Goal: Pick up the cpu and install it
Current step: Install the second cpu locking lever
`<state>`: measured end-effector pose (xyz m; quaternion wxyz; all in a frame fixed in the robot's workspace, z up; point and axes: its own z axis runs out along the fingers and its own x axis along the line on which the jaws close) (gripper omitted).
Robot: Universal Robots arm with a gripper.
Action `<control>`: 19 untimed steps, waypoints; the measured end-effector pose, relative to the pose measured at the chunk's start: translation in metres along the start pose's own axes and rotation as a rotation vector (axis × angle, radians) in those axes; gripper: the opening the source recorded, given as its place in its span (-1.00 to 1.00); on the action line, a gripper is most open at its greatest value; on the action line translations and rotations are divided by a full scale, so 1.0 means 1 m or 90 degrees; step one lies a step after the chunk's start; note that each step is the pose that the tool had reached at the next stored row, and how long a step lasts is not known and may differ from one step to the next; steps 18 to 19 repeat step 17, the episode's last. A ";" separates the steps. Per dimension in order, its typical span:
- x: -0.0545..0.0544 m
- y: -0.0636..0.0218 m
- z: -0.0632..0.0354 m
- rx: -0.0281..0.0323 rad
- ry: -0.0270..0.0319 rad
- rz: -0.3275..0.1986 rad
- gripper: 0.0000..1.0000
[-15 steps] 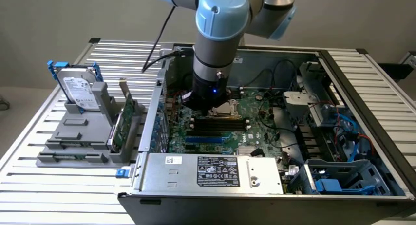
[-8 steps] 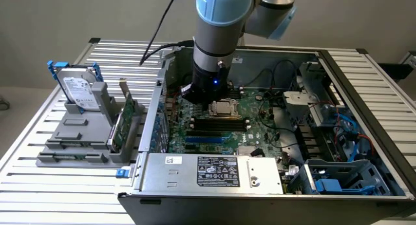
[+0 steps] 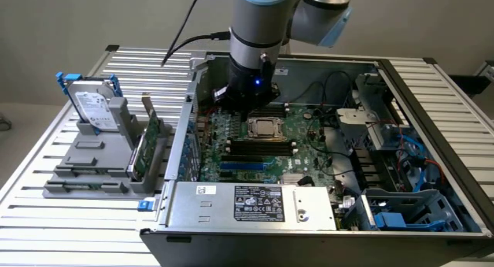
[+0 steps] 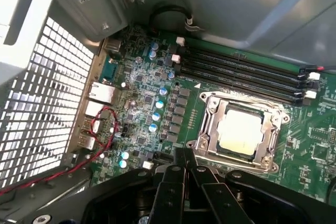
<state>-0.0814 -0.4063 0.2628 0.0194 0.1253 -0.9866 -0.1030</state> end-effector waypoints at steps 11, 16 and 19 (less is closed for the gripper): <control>0.000 0.0058 -0.0273 -0.0001 -0.0002 0.000 -0.79; 0.000 0.0059 -0.0274 -0.0001 -0.0001 0.000 -0.79; 0.000 0.0059 -0.0274 -0.0001 -0.0001 0.000 -0.79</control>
